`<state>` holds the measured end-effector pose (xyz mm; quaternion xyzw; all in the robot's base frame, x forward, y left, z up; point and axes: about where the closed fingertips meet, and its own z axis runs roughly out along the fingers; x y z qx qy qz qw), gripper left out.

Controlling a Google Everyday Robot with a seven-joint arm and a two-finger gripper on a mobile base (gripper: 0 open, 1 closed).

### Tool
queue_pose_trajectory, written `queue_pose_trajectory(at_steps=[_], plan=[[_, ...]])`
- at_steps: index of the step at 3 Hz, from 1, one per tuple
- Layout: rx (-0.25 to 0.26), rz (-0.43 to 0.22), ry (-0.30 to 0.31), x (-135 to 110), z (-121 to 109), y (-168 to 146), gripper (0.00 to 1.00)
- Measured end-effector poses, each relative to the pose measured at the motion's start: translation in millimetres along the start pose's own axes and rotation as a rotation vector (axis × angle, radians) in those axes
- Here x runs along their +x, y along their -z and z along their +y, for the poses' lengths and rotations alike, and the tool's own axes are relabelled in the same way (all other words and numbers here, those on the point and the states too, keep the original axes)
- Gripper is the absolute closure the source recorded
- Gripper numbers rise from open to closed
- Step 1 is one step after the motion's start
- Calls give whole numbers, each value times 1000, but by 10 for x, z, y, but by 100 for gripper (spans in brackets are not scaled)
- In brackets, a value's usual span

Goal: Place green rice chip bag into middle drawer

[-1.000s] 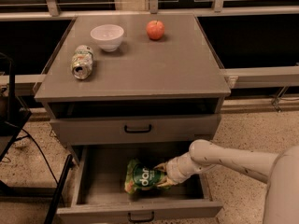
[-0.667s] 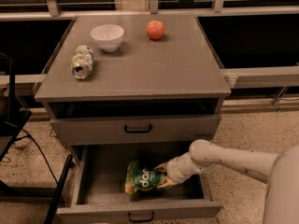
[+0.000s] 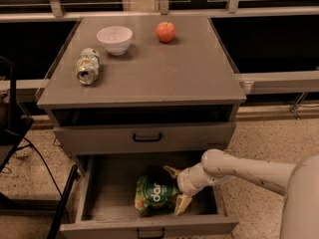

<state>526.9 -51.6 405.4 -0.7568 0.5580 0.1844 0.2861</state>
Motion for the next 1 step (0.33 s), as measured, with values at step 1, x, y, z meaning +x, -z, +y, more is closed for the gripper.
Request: queue_pose_trajectory(at_steps=[1], plan=[[0, 0, 0, 0, 0, 0, 0]])
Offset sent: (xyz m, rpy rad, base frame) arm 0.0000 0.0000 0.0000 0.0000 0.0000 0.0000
